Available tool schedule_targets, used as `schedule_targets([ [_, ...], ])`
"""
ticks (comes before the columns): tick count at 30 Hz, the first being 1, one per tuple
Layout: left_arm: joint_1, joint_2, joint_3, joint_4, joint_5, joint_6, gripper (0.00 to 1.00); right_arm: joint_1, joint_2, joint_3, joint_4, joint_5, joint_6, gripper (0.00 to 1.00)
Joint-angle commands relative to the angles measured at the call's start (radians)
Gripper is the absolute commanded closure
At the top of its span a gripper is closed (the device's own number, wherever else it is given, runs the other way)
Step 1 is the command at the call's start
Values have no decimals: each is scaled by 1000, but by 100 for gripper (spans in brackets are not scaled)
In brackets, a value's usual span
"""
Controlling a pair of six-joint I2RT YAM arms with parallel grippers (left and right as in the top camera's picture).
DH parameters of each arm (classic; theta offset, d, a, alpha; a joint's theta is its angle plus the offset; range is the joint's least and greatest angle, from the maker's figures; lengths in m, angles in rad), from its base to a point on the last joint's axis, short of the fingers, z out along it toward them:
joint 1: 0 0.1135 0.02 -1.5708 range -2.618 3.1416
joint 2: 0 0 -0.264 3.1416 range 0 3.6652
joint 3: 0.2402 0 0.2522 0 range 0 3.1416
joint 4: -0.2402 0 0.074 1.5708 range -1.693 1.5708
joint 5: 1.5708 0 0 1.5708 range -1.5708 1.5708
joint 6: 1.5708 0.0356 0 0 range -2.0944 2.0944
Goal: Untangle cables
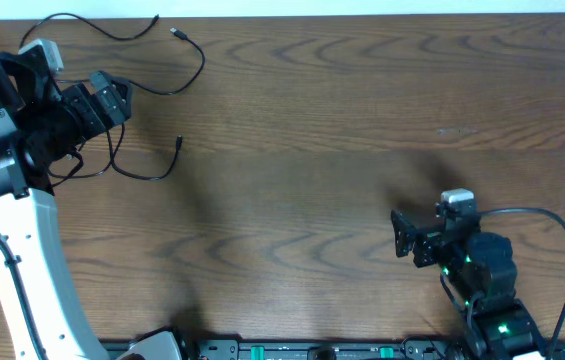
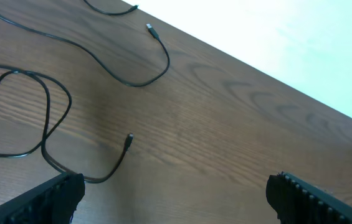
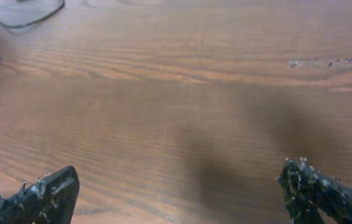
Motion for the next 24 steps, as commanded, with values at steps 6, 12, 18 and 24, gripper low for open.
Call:
schedule_targets([
  [6,3,2,3,0,5,13,2,-29,-113,-88,51,19,-14,1],
  [12,3,2,3,0,5,13,2,-29,-200,-127,51,19,-33,1],
  [18,3,2,3,0,5,13,2,-37,-280,-144,43,27,-34,1],
  [24,3,2,3,0,5,13,2,-64,-329,-154,40,29,-33,1],
])
